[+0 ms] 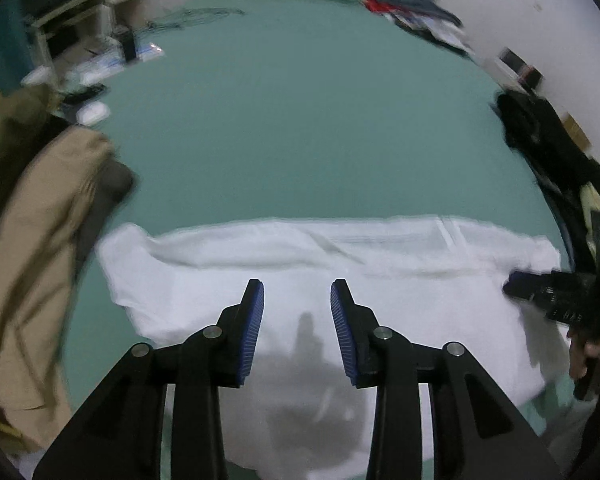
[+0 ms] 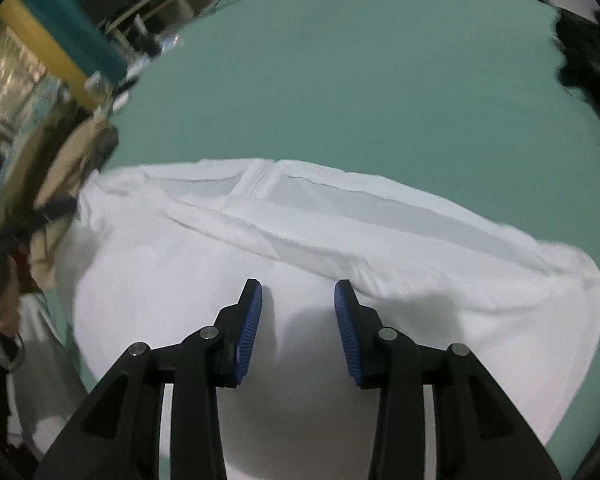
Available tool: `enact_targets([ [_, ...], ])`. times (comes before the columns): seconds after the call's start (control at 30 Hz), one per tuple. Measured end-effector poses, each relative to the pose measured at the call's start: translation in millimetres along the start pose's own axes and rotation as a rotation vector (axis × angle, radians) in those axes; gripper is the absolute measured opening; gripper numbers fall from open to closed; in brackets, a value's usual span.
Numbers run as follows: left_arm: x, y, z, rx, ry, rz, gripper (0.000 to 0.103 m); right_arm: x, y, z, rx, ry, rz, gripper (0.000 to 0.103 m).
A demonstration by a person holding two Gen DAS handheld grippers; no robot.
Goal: Fold large clothes
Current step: 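Smooth the folded jacket flat with both open grippers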
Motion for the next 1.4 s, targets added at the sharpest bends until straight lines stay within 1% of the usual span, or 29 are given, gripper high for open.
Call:
enact_targets([
  [0.03,3.4,-6.3,6.1,0.045,-0.009,-0.027,0.037,2.1,5.5,0.9,-0.009,-0.015,0.005,0.038],
  [0.1,6.8,-16.1,22.4,0.102,-0.042,-0.068,0.037,10.9,15.2,-1.8,-0.047,-0.039,-0.01,0.038],
  [0.17,8.9,-18.4,32.9,0.122,-0.051,-0.079,0.042,19.9,20.4,-7.1,-0.082,-0.051,-0.037,0.038],
  [0.2,9.1,-16.5,35.4,0.134,-0.048,-0.08,0.043,26.4,20.1,-10.2,-0.107,-0.051,-0.066,0.038],
  [0.27,11.7,-9.5,38.3,0.196,-0.048,-0.088,0.044,36.4,12.0,-15.1,-0.165,-0.059,-0.138,0.038],
  [0.33,15.8,-3.6,40.6,0.208,-0.089,-0.107,0.044,42.8,3.7,-20.2,-0.209,-0.063,-0.196,0.038],
  [0.37,19.0,0.8,41.5,0.226,-0.114,-0.124,0.044,44.0,-2.6,-25.7,-0.232,-0.057,-0.231,0.038],
  [0.4,19.0,2.9,44.9,0.227,-0.128,-0.13,0.044,43.9,-6.9,-30.5,-0.245,-0.047,-0.241,0.038],
  [0.43,21.0,9.4,41.0,0.202,-0.147,-0.129,0.044,43.7,-9.0,-34.0,-0.253,-0.034,-0.238,0.038],
  [0.47,22.7,17.2,34.9,0.141,-0.162,-0.113,0.044,42.0,-12.5,-37.5,-0.25,-0.023,-0.232,0.038],
  [0.5,22.3,22.5,29.2,0.1,-0.157,-0.095,0.044,40.2,-14.8,-37.5,-0.239,-0.017,-0.229,0.038],
  [0.57,20.2,40.8,13.5,0.026,-0.092,-0.039,0.044,36.8,-16.7,-32.9,-0.227,-0.034,-0.227,0.038],
  [0.6,18.4,47.2,10.2,0.018,-0.065,-0.023,0.044,34.1,-16.2,-30.4,-0.229,-0.05,-0.222,0.038],
  [0.63,14.5,56.6,10.7,0.047,-0.024,0.012,0.044,30.3,-14.5,-27.5,-0.229,-0.063,-0.213,0.038],
  [0.7,8.3,64.4,19.3,0.104,0.002,0.061,0.044,23.6,-8.5,-24.3,-0.214,-0.056,-0.189,0.038],
  [0.77,-4.0,62.9,37.5,0.123,-0.029,0.109,0.044,18.6,-7.9,-29.3,-0.193,-0.038,-0.166,0.038],
  [0.83,-15.0,56.8,47.7,0.146,-0.027,0.134,0.044,13.5,-5.1,-24.5,-0.182,-0.043,-0.153,0.038],
  [0.9,-32.5,47.9,59.6,0.173,-0.019,0.162,0.044,9.4,-4.9,-20.0,-0.178,-0.054,-0.139,0.038],
  [1.0,-62.8,35.7,80.1,0.206,-0.042,0.21,0.044,0.1,-5.7,-14.2,-0.177,-0.059,-0.121,0.038],
  [1.03,-71.4,28.0,89.3,0.211,-0.057,0.203,0.044,-3.2,-5.7,-13.6,-0.179,-0.058,-0.113,0.038],
  [1.1,-77.3,15.9,102.0,0.243,-0.074,0.205,0.044,-8.9,-4.9,-12.4,-0.185,-0.057,-0.098,0.038],
  [1.17,-78.5,4.6,113.1,0.271,-0.096,0.21,0.044,-12.7,-6.4,-12.6,-0.191,-0.056,-0.096,0.039],
  [1.2,-78.1,-3.0,118.5,0.283,-0.102,0.204,0.044,-13.6,-7.7,-12.7,-0.196,-0.054,-0.097,0.041],
  [1.33,-68.2,-21.1,124.8,0.302,-0.074,0.172,0.044,-12.8,-15.0,-17.1,-0.199,-0.035,-0.105,0.043],
  [1.4,-58.4,-29.2,121.5,0.308,-0.052,0.141,0.044,-10.8,-20.3,-20.6,-0.21,-0.026,-0.122,0.044],
])
Point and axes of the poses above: each gripper's, at about its wrist camera, not at the fingertips, and y roughly the way its jaws point, z to its left, x to its top, the point moved 1 cm from there along y, roughly the way its jaws point, and after that the axes turned 14 degrees about -z, right-handed, at the moved point
